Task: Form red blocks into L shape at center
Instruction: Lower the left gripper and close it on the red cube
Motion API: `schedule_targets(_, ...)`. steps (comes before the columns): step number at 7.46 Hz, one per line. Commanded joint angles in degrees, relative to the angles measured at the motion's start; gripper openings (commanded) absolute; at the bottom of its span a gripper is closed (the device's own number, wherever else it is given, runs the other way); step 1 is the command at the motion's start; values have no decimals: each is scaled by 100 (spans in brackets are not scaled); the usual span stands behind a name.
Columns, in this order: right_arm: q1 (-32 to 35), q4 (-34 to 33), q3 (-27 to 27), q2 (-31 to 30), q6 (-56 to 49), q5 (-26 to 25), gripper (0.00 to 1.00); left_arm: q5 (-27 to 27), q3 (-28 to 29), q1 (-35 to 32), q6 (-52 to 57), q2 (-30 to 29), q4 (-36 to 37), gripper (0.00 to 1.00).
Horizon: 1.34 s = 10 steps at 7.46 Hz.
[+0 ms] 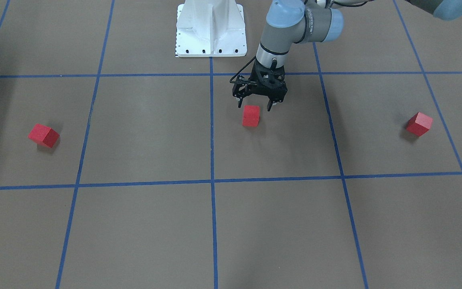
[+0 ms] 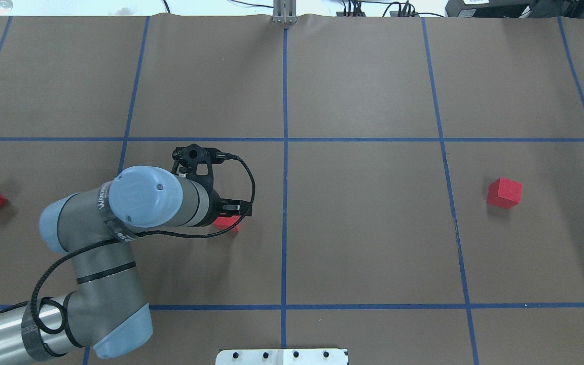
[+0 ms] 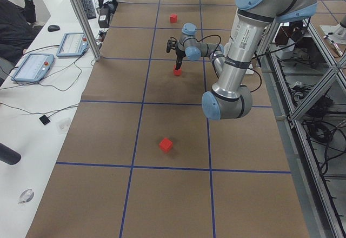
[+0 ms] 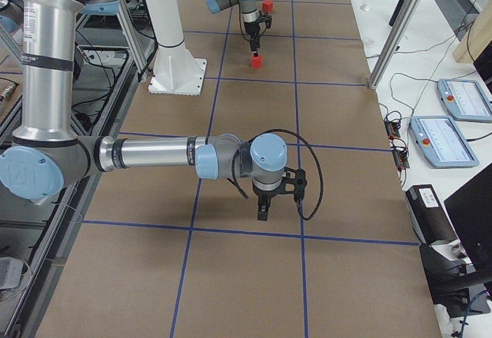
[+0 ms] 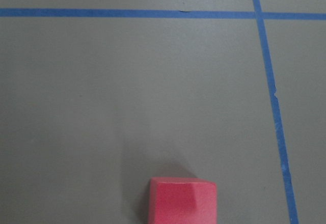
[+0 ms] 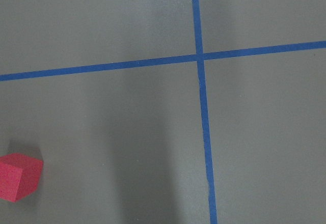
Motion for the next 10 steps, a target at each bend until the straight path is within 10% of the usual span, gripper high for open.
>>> schedule_targets(1, -3, -12, -16, 36, -4, -13, 99, 37, 262, 7, 37, -60, -10, 100)
schedule_targets(6, 6, -21, -43, 28, -4, -40, 99, 28, 577, 235, 20, -156, -27, 99)
schedule_targets(7, 6, -21, -43, 27, -4, -40, 99, 36, 639, 235, -32, -261, -27, 75)
schedule_targets(8, 6, -21, -43, 36, 5, -40, 99, 10, 570, 218, -68, -271, 7, 18)
schedule_targets(10, 6, -21, -43, 54, 5, -40, 99, -42, 456, 34, -59, -306, 16, 0)
